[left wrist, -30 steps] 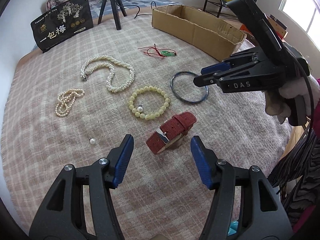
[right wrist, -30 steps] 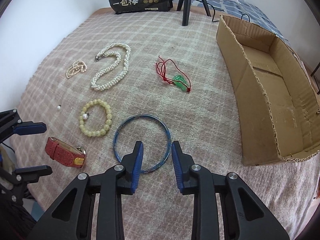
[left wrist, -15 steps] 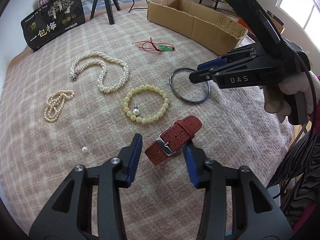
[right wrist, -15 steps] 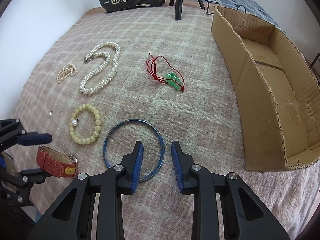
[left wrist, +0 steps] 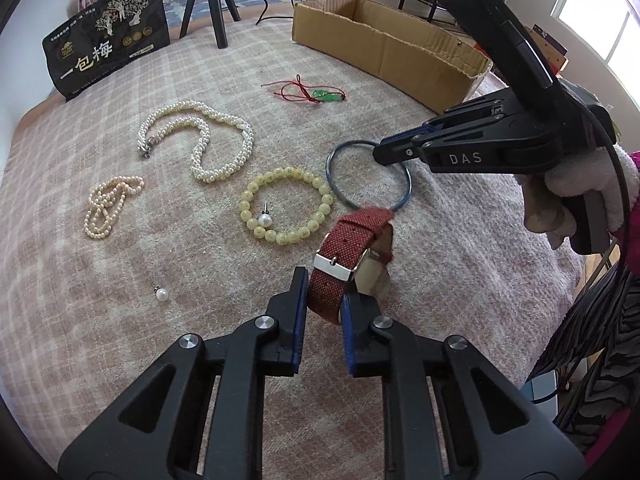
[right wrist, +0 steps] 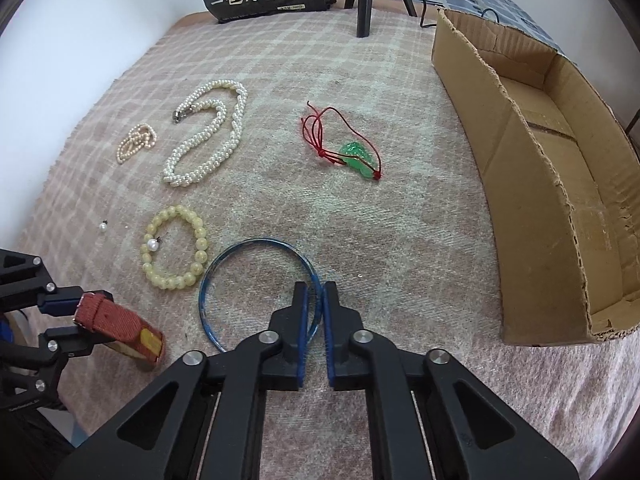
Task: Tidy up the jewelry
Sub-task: 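Grasp the dark blue bangle with the right tool while the left tool grasps the red watch, then carry the bangle into the box and open the right tool while the left releases the watch there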
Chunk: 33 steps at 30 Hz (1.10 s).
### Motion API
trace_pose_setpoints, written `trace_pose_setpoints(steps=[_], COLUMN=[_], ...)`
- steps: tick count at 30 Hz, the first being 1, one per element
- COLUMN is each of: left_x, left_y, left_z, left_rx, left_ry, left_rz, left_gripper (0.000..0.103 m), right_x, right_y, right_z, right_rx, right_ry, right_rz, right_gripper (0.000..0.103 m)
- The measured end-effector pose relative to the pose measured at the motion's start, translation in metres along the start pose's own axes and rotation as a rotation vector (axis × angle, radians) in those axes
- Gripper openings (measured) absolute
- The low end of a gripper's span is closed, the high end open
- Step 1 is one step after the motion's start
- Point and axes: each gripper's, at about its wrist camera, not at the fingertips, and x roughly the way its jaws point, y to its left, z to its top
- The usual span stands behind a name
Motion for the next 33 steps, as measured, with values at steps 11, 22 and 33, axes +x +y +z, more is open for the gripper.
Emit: trace_pose_setpoints(steps=[11, 22, 33], left_x=[-0.013, -0.027, -0.039], left_y=[-0.002, 0.001, -0.002], left_z=[0.000, -0.001, 0.010], left_rx=[0.002, -0.017, -0.021], left_ry=[-0.044, -0.086, -0.135], left_rz=[0.022, 0.029, 0.045], left_gripper=[0.005, 0.005, 0.005], right_x=[-0.024, -0.051, -0.080], right_y=[0.021, 0.040, 0.041], right_z=[-0.001, 0.004, 0.007], right_rx=[-0.084, -0.169, -0.202], right_ry=[-0.092, -0.193, -0.284], right_rz=[-0.047, -0.111, -0.161], right_gripper=[0.003, 0.002, 0.002])
